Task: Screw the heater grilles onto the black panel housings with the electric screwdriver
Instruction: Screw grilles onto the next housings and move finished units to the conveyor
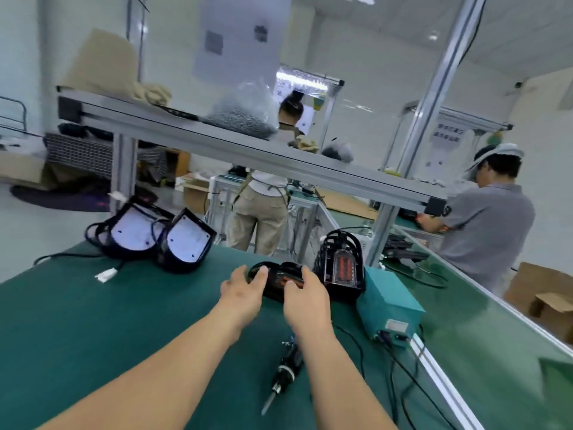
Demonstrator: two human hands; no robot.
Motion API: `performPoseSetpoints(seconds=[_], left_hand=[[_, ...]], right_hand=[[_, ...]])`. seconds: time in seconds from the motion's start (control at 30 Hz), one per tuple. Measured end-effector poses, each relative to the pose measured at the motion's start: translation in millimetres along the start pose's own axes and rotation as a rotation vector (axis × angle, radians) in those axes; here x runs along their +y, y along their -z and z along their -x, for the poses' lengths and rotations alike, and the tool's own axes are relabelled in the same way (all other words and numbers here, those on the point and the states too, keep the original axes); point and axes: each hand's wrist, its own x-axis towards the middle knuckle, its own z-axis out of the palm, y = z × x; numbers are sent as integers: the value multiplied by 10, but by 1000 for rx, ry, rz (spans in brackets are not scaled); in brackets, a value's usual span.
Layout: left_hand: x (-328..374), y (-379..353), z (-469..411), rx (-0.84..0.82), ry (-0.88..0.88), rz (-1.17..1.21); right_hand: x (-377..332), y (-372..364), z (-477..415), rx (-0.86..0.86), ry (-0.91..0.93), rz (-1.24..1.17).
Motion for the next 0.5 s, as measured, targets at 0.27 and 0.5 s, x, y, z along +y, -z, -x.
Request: performPoseSetpoints(seconds=[0.27,0.5], left_hand=[[-347,755,-335,140,58,55],[-438,1115,-853,301,92,106]], right_hand=[[-278,-1019,-266,-262,-53,-66],[-244,-1700,-418,-337,-184,-228]])
